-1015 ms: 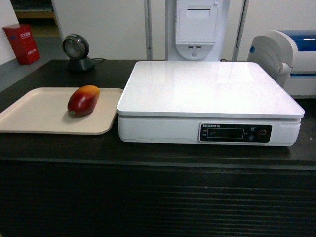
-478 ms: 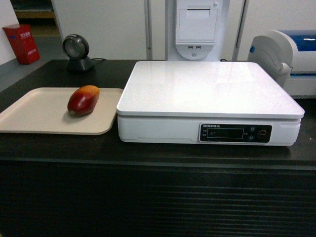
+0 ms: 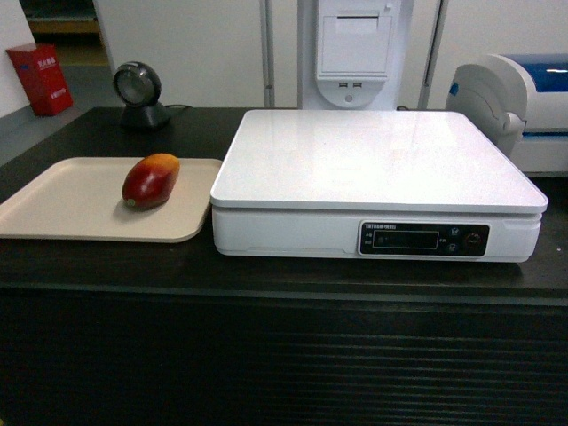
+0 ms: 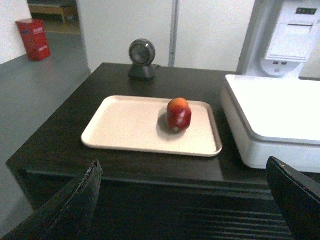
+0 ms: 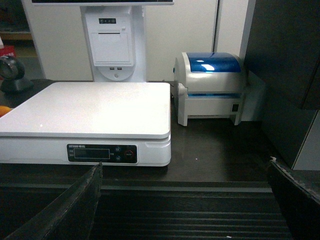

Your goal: Place dark red mango on scale at checkout

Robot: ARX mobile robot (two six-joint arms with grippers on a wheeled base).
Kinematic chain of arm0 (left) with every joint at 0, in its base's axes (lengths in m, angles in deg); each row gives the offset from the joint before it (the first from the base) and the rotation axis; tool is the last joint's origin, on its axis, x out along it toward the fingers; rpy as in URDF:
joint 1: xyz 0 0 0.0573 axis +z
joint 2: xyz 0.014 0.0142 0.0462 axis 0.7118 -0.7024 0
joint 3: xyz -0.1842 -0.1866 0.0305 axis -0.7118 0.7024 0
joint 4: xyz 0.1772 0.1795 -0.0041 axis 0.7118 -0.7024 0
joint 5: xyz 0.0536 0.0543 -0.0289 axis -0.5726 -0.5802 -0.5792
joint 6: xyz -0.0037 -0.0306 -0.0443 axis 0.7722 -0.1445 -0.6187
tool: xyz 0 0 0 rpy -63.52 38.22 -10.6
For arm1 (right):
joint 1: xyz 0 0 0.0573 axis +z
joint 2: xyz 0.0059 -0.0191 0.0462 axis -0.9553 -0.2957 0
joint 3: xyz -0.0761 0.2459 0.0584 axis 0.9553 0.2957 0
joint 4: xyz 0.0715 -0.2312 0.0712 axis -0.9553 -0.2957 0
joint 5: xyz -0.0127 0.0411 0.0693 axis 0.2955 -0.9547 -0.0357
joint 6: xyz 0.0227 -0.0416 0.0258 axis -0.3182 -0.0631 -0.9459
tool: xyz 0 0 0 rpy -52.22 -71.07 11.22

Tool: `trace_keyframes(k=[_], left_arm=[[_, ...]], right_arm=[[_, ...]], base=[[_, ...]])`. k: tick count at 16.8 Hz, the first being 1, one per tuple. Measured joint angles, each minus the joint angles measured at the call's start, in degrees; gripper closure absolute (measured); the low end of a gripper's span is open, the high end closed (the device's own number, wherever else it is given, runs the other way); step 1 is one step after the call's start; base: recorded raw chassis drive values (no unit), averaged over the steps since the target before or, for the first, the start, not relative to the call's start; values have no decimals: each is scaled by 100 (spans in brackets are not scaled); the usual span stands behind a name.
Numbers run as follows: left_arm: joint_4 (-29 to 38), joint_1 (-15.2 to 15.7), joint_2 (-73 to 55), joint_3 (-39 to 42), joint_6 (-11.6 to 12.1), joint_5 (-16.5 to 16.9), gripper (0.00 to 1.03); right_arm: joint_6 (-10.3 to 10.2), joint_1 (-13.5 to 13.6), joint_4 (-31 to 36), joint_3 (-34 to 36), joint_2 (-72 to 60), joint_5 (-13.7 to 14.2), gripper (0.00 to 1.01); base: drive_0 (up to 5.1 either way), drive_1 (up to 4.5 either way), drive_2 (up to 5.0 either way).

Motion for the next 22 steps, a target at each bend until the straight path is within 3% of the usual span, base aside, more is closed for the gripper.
trace_keyframes(k=[3,5,7,8,12,17,22], left_arm=[[1661,101,-1987,-424,170,551,5],[1950,144,-2420,-557,210,675,5],[2835,236,-4227,-1394,363,1049,5],[2861,280,-5014,-1895,455,1235,5],[1985,195,-7667,-3998,697,1480,5],[855,-22,-9156,-6118,761,1615,5],[-400,-63,-10410,-8174,791,1222,5]], right_arm=[[0,0,2,0,0,-2,3],[2,0,2,0,0,-2,3],[2,0,2,0,0,-2,3],[0,0,2,0,0,-2,3],[2,0,2,0,0,-2,3],[0,0,2,0,0,-2,3],[0,0,2,0,0,-2,3]], base=[[0,0,0],[0,0,0],[0,0,0],[0,0,0],[0,0,0],[0,0,0],[0,0,0]])
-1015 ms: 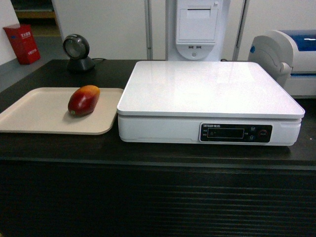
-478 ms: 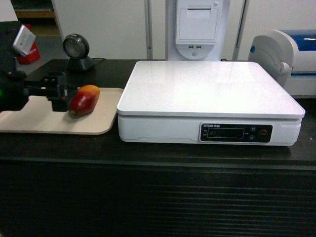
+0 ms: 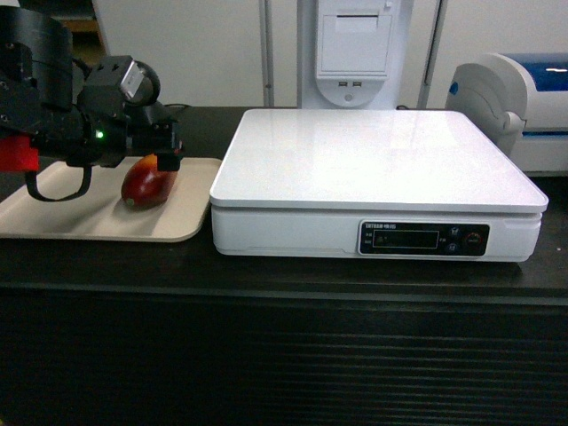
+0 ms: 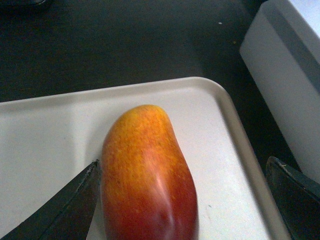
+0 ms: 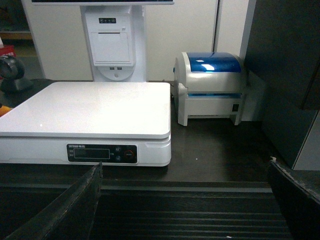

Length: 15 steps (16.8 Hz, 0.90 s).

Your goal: Place dark red mango on scale at checkout

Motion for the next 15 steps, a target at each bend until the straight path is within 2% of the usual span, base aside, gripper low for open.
trace_keyframes(k=[5,7,10,14,15], left_arm=[[-1211,87,-938,-1528,-85,-140,5],[-1655,101,-1167,-1792,-81,-262,5],[-1792,98,-1281,-1836,-20,-402,5],[-1639,76,-1279,-1812,131,-549,41],[-1523,63,-1270,-1727,168,-542,44]], right_arm=[[0,0,0,0,0,0,3],[0,0,0,0,0,2,3],[0,0,0,0,0,0,3],[2,0,0,0,0,0,3],[0,0,0,0,0,2,3]], base=[[0,0,0],[0,0,0],[0,0,0],[0,0,0],[0,0,0]])
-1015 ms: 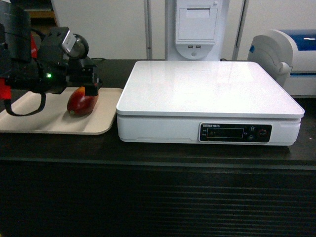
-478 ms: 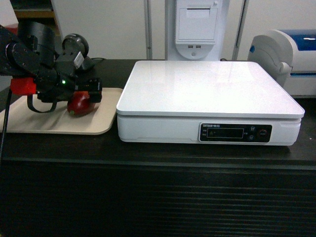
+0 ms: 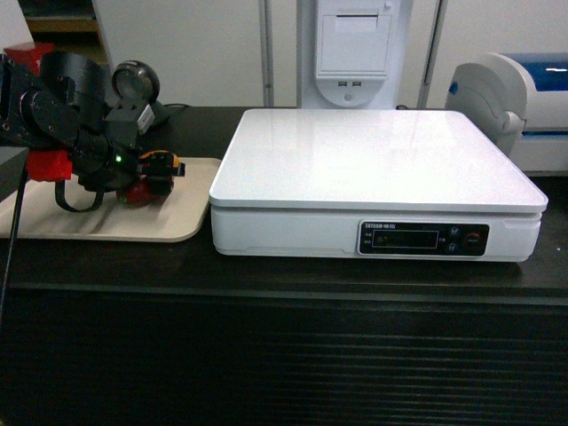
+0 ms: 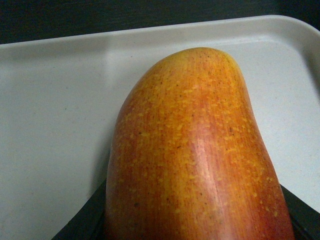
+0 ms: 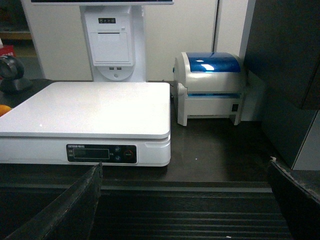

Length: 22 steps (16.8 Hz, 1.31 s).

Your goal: Place dark red mango on scale at checkout

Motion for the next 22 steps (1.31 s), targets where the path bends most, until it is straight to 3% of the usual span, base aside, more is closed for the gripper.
trace_keyframes(k=[6,9,11,13,14,15,16,17,22], left_arm=[[1084,-291,1305,1412,46,-15,44],[2140,-911,2874,2769,28,-4,44],[2658,-1340,3657,3694,-146,-48,44],[3112,-1635,4251,4579,-407,-326,44],[3342,-1794,4472,4937,-531,-658,44],[3550,-2114,4686,5263,-782,-1235,44],[3526,-2754,4666,5368,-1346,-1508,44],[3338,-2977,4448,5134,-1650,-1543,44],[2597,-3121,3510,3862,-2323,-1510,44]], right_arm=[[2,0,0,0,0,0,3],[2,0,0,0,0,-2,3],[0,0,0,0,0,0,3],[2,0,0,0,0,-2,3],[0,0,0,0,0,-2,3],[0,0,0,0,0,-2,3],[2,0,0,0,0,0,3],[2,0,0,0,0,-2,3],[2,0,0,0,0,-2,3]], base=[[0,0,0],[0,0,0],[0,0,0],[0,0,0],[0,0,0],[0,0,0],[0,0,0],[0,0,0],[0,0,0]])
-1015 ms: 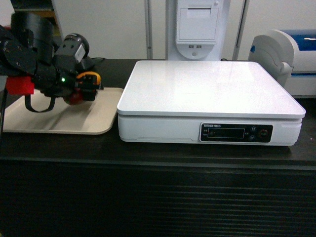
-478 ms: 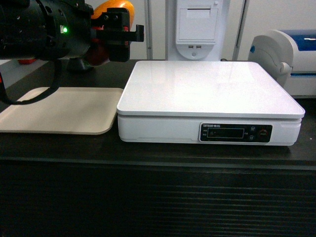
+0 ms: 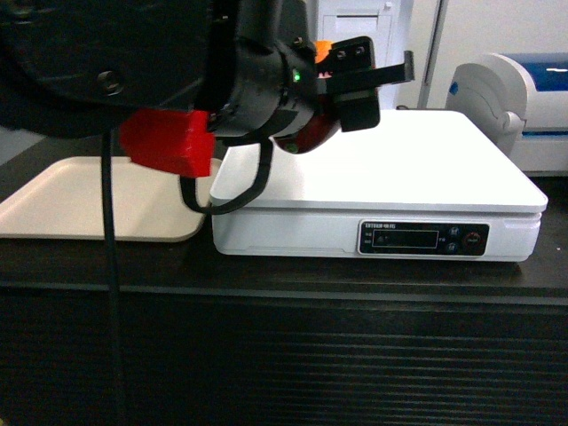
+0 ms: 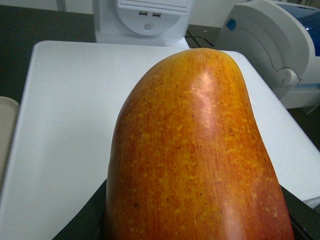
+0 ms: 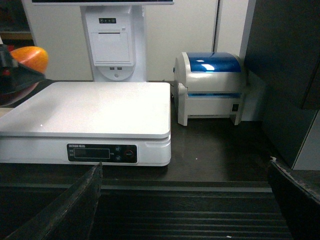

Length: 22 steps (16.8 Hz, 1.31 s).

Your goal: Place dark red mango on scale at checkout

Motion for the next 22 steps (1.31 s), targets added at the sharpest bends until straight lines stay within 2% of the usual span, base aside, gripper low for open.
trace_keyframes(k=[2,6,10,15,19,20,22], left_arm=[[-350,-103,-398,-625,-190,33,44],[-894,-262,-1014,-1534,-345,7,44],[-1849,-387,-2111,-3040,-599,-122,44],[-2568,-428,-2861,-4256,-778,-208,44],[-2959,-391,-3233,-5014,-800,-407,44],[-3049,-380,-3333,-5110,-785,-439,41],[-3056,-376,-3416,-5117,-728,-446,19]], right_arm=[[0,0,0,0,0,0,3],[-2,0,0,0,0,0,3],[-2,0,0,0,0,2,3],[-2,0,0,0,0,0,3],[-2,0,0,0,0,2,3],[-2,0,0,0,0,2,3],[0,0,0,0,0,0,3]], base=[[0,0,0],[0,0,0],[0,0,0],[0,0,0],[0,0,0],[0,0,0],[0,0,0]])
